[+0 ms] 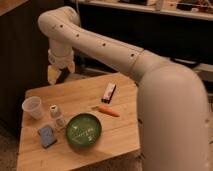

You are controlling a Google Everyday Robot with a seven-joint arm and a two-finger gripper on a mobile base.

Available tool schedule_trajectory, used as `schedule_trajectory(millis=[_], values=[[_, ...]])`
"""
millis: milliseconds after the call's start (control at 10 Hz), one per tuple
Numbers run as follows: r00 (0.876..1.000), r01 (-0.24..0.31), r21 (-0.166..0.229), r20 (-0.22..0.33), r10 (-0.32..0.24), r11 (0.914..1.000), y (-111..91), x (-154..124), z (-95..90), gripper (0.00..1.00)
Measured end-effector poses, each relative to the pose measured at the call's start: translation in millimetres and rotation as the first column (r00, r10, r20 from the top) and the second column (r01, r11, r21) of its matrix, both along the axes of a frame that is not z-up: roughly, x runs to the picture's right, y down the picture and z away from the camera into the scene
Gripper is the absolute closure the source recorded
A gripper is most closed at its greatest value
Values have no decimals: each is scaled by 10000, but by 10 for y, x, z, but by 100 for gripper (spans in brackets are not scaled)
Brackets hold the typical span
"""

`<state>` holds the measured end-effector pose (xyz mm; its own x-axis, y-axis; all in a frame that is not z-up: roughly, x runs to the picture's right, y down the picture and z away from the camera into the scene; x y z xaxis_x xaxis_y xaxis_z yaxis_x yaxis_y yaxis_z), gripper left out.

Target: Pick up the ceramic cup

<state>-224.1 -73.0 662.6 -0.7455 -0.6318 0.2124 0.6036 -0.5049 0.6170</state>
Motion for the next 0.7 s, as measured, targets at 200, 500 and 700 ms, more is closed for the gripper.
schedule_trajectory(millis=[200,500,700], values=[[9960,-36,-414,894,73,9991,-31,-424,215,32],[9828,-361,-660,1783,474,9972,75,-853,687,32],[9828,-454,-440,1771,525,9980,243,-916,999,32]])
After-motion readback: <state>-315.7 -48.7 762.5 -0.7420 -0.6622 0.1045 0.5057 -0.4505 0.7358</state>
